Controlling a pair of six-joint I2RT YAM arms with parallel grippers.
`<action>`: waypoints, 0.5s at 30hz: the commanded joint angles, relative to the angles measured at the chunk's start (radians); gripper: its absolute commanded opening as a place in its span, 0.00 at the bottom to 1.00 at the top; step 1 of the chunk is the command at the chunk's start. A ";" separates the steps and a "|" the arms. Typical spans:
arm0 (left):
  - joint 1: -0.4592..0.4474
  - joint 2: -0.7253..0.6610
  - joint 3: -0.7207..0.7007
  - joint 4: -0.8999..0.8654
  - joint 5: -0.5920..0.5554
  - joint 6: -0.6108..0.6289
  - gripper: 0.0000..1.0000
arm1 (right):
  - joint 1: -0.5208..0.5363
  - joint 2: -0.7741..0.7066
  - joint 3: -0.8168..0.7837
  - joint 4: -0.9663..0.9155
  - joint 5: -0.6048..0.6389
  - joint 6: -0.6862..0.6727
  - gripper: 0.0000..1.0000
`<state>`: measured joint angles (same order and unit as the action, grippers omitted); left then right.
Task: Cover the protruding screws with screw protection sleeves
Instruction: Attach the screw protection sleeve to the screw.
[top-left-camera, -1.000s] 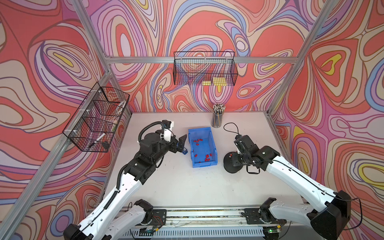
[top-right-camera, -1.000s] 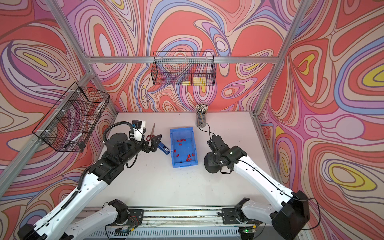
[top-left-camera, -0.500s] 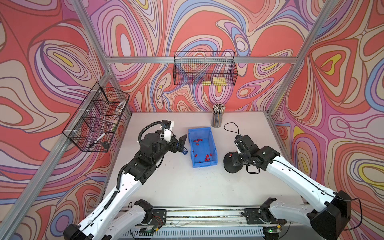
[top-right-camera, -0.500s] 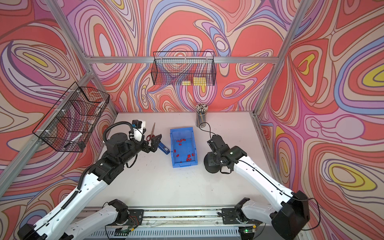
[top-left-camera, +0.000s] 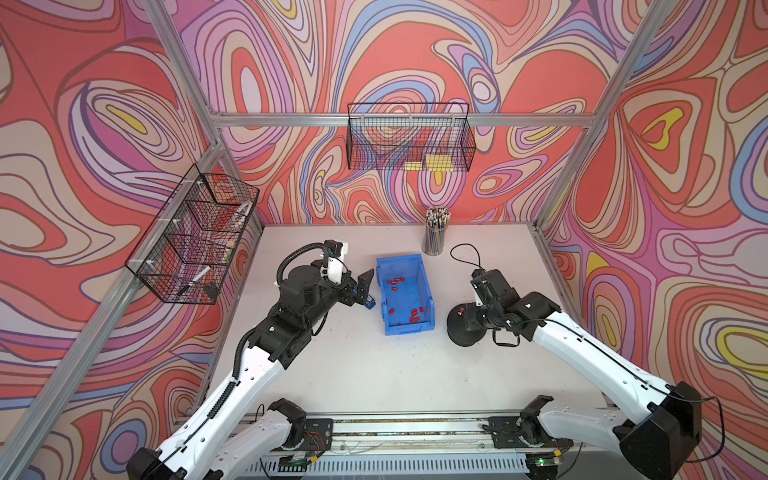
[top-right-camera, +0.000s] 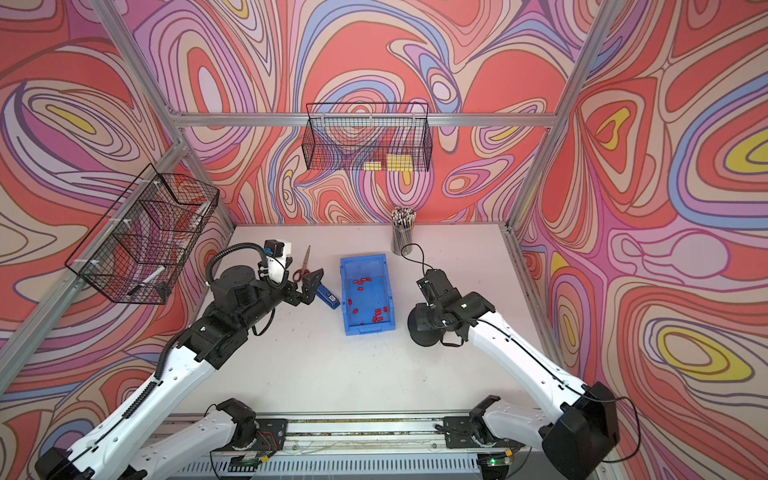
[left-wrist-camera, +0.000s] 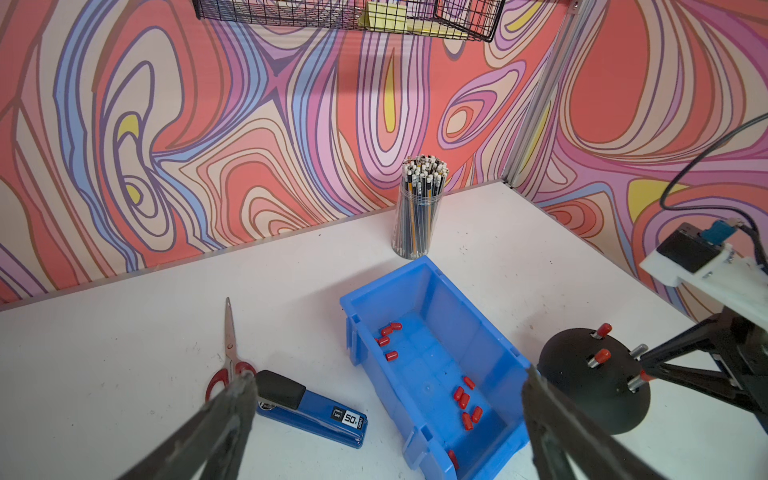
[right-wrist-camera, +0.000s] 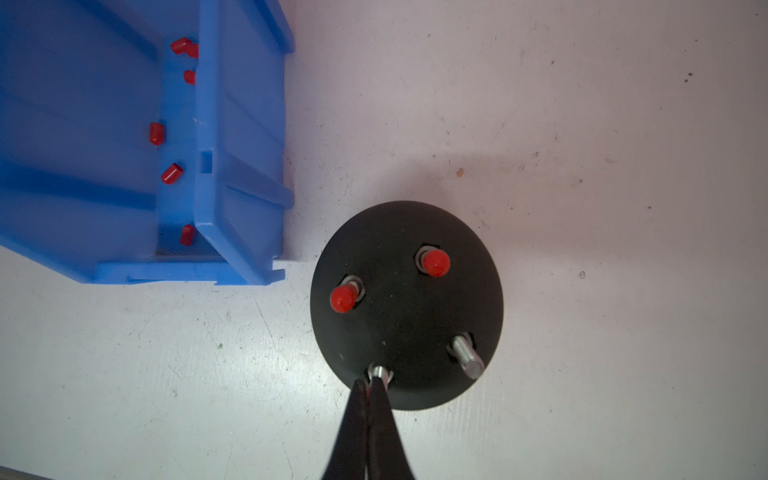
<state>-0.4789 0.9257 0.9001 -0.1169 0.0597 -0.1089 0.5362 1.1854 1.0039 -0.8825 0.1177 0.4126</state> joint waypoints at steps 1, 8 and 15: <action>-0.003 0.008 0.027 -0.009 0.015 -0.008 0.99 | -0.015 0.016 -0.042 -0.033 -0.004 0.008 0.00; -0.002 0.012 0.029 -0.007 0.015 -0.009 0.99 | -0.026 0.004 -0.032 -0.050 0.006 0.009 0.00; -0.002 0.013 0.030 -0.009 0.016 -0.012 0.99 | -0.032 0.009 -0.045 -0.042 0.000 0.012 0.00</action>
<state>-0.4789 0.9382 0.9009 -0.1169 0.0635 -0.1097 0.5156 1.1835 0.9966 -0.8814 0.1078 0.4133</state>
